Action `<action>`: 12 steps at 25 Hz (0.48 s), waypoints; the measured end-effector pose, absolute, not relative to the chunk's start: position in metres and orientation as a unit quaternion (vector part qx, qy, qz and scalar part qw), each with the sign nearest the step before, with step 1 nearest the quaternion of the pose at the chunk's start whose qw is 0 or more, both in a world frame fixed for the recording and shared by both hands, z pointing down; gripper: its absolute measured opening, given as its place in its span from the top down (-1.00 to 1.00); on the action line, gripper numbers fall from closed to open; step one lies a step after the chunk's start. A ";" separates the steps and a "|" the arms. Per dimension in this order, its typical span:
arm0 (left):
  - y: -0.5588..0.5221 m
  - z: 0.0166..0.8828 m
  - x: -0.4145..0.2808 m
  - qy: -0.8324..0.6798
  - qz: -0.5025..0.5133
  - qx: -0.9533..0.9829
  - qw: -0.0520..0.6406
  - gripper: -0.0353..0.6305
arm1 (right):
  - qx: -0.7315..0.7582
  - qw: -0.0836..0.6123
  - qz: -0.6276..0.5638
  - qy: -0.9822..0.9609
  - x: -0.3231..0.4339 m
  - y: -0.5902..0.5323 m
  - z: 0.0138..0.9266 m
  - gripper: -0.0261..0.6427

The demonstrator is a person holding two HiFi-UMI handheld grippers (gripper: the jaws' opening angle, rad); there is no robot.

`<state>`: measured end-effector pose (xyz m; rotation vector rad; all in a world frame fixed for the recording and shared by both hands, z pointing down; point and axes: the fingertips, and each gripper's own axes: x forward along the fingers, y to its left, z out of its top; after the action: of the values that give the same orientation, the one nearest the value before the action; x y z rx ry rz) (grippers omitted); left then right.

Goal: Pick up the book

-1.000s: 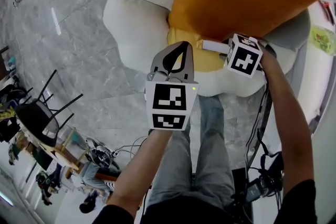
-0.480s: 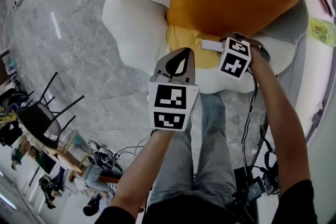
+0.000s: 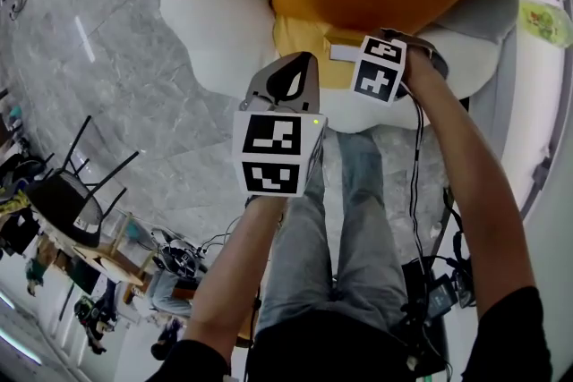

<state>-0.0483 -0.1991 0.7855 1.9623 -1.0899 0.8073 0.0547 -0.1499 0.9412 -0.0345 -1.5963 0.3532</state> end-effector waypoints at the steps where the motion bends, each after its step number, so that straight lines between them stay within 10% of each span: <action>1: -0.199 0.783 -0.050 -0.425 0.315 0.764 0.368 0.88 | -0.015 0.688 0.144 -0.711 0.054 -0.151 0.939 0.41; 12: -0.195 0.751 -0.051 -0.432 0.315 0.766 0.357 0.88 | 0.051 0.649 0.190 -0.735 0.069 -0.182 0.896 0.46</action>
<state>-0.0512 -0.1950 0.7509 1.9781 -1.1141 0.8129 0.0687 -0.1820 0.8956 0.1156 -1.6692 0.4313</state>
